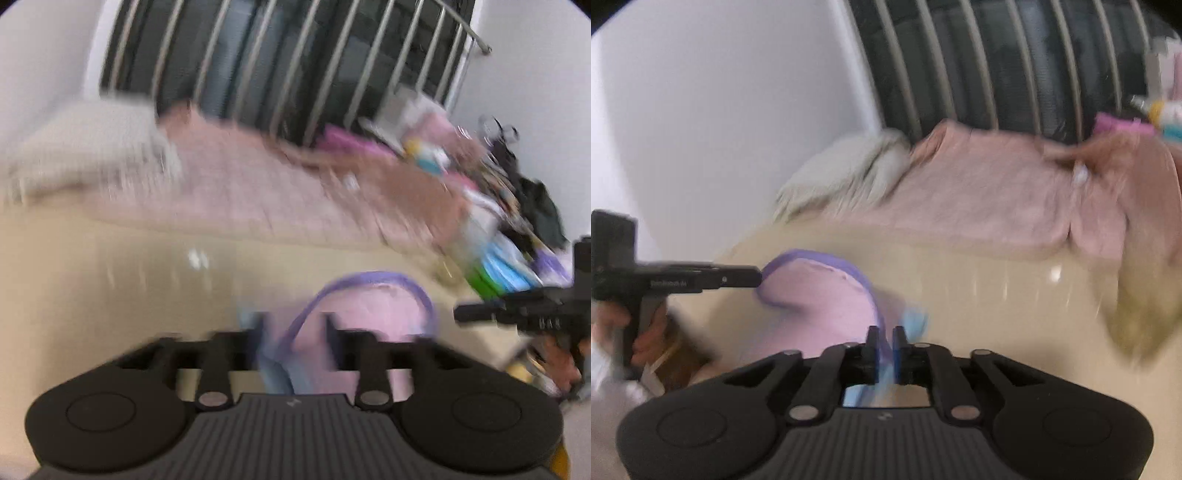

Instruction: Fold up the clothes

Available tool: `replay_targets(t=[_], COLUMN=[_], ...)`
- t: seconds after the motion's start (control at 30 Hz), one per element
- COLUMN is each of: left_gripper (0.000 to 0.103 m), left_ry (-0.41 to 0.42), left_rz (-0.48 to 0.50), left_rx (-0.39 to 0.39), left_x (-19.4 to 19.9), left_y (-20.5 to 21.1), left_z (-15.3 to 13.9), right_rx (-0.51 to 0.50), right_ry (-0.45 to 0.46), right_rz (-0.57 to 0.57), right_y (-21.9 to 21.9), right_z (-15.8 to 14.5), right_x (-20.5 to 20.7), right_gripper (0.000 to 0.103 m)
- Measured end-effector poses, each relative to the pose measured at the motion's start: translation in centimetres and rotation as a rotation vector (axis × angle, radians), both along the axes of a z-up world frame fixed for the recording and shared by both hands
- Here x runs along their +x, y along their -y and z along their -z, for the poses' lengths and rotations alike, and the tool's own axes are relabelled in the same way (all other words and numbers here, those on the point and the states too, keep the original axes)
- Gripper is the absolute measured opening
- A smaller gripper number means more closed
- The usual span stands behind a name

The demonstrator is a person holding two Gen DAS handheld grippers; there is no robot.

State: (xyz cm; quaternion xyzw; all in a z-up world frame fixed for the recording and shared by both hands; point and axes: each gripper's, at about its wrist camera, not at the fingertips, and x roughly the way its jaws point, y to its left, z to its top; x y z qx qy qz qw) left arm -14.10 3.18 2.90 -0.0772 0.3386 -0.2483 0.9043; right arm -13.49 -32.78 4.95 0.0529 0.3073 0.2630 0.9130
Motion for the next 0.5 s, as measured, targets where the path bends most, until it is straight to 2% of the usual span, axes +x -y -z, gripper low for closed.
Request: replay_targets(t=[0.07, 0.1, 0.13, 0.17, 0.27, 0.37, 0.43, 0.5], left_gripper=[0.046, 0.047, 0.054, 0.063, 0.064, 0.064, 0.064, 0.064], left_ry=[-0.044, -0.045, -0.034, -0.018, 0.015, 0.065, 0.057, 0.036], left_rz=[0.0, -0.012, -0.031, -0.059, -0.13, -0.133, -0.116, -0.102], left_rx=[-0.027, -0.062, -0.101, -0.138, -0.127, -0.073, -0.026, 0.056], left_x=[-1.4, -1.7, -1.7, -1.4, 0.6, 2.1, 2.0, 1.3], left_y=[-1.0, -1.6, -2.2, -2.7, -1.6, 1.5, 3.3, 4.1], left_z=[1.0, 0.9, 0.4, -0.1, -1.0, -0.8, -0.3, 0.5], right_rx=[0.013, 0.039, 0.052, 0.043, 0.031, 0.051, 0.018, -0.038], right_ry=[0.016, 0.03, 0.047, 0.067, 0.088, 0.059, 0.023, -0.024], right_rz=[0.016, 0.031, 0.041, 0.04, 0.035, 0.035, 0.035, 0.017], right_y=[0.7, 1.0, 1.0, 0.4, -1.5, -3.6, -5.0, -6.0], right_z=[0.2, -0.1, -0.3, -0.4, -0.2, 1.0, 2.1, 3.4], right_x=[-2.5, -3.0, -3.1, -2.7, -0.8, 1.9, 2.6, 2.1], right_gripper=[0.024, 0.038, 0.044, 0.043, 0.043, 0.041, 0.041, 0.041])
